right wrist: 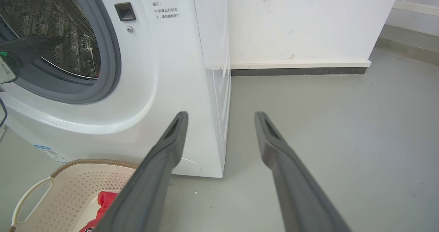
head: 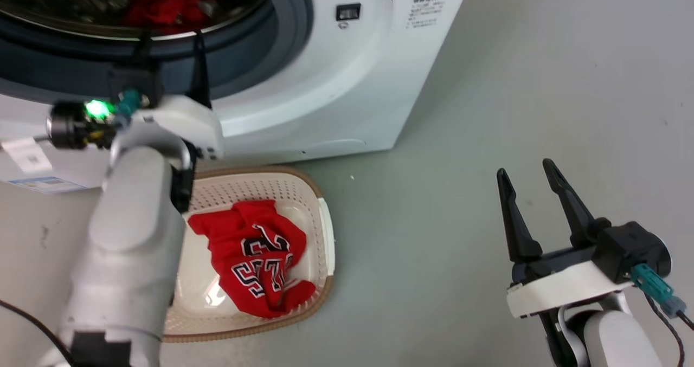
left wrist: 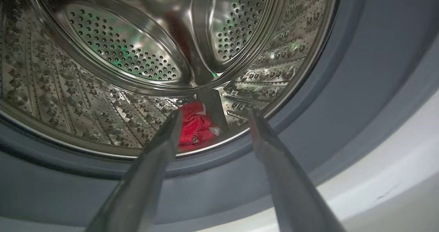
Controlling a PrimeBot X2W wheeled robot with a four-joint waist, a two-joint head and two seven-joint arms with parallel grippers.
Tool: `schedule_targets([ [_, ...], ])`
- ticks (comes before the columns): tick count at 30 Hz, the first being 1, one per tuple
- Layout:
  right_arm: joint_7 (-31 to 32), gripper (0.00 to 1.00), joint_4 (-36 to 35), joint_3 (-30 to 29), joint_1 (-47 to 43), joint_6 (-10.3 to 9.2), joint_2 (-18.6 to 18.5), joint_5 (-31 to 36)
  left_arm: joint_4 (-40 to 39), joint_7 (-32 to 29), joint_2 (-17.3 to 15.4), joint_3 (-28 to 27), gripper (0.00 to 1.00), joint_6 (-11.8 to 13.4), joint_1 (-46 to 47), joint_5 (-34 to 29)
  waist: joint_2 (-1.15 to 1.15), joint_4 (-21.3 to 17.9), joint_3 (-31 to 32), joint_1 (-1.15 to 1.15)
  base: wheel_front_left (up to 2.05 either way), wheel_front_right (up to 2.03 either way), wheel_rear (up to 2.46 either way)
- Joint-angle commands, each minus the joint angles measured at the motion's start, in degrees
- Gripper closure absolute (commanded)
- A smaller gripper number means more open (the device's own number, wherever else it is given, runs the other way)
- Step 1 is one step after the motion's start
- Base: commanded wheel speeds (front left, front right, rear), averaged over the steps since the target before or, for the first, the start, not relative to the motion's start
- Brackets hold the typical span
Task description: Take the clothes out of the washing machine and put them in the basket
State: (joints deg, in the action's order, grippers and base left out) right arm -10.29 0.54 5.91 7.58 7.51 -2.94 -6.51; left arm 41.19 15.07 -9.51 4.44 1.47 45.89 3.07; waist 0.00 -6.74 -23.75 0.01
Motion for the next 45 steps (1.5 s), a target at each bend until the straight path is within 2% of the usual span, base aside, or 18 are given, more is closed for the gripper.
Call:
schedule_targets([
  [1, -0.41, 0.0, 0.19, 0.25, 1.03, -0.04, 0.12, -0.13, 1.05, 0.12, -0.67, -0.03, 0.0, -0.09, 1.64, -0.42, 0.0, -1.99, -2.83, -0.01, 0.0, 0.0, 0.0],
  [9, -2.47, 0.0, 2.54, 2.39, 3.63, -0.04, 0.12, -2.15, 11.09, -1.3, -5.94, -0.66, 0.0, 0.48, 14.08, -0.86, 0.0, -6.23, -8.42, -0.01, 0.0, 0.0, 0.0],
  [21, -4.25, 0.0, 5.4, 6.74, 5.97, -0.04, 0.14, -4.22, 20.78, -7.97, -15.14, 1.02, 0.0, -1.37, 29.93, -3.03, 0.0, -11.54, -14.47, -0.01, 0.0, 0.0, 0.0],
  [23, -4.77, 0.0, 6.25, 8.77, 7.04, -0.04, 0.14, -5.71, 23.79, -14.63, -18.99, 3.53, 0.0, -3.06, 37.53, -5.25, 0.0, -13.8, -16.81, -0.01, 0.0, 0.0, 0.0],
  [30, -4.95, 0.0, 6.67, 10.3, 7.7, -0.04, 0.15, -7.19, 27.13, -26.06, -22.45, 6.09, 0.0, -4.58, 43.59, -7.39, 0.0, -15.76, -19.32, -0.01, 0.0, 0.0, 0.0],
  [35, -4.92, 0.0, 5.98, 10.97, 8.14, -0.04, 0.14, -7.97, 28.78, -34.93, -23.8, 7.3, 0.0, -5.31, 46.02, -8.02, 0.0, -16.69, -20.93, -0.01, 0.0, 0.0, 0.0],
  [40, -4.91, 0.0, 5.91, 11.47, 8.07, -0.04, 0.14, -8.62, 29.94, -42.32, -24.48, 7.47, 0.0, -4.63, 46.12, -7.5, 0.0, -17.32, -21.85, -0.01, 0.0, 0.0, 0.0],
  [43, -4.91, 0.0, 5.82, 11.62, 8.45, -0.04, 0.14, -8.91, 29.91, -44.64, -24.99, 7.6, 0.0, -4.13, 45.65, -7.41, 0.0, -17.56, -22.32, -0.01, 0.0, 0.0, 0.0],
  [45, -4.91, 0.0, 5.86, 11.61, 8.68, -0.04, 0.13, -9.06, 28.95, -44.65, -25.02, 7.43, 1.0, -3.46, 45.44, -7.02, 0.0, -17.61, -22.5, -0.01, 0.0, 0.0, 0.0],
])
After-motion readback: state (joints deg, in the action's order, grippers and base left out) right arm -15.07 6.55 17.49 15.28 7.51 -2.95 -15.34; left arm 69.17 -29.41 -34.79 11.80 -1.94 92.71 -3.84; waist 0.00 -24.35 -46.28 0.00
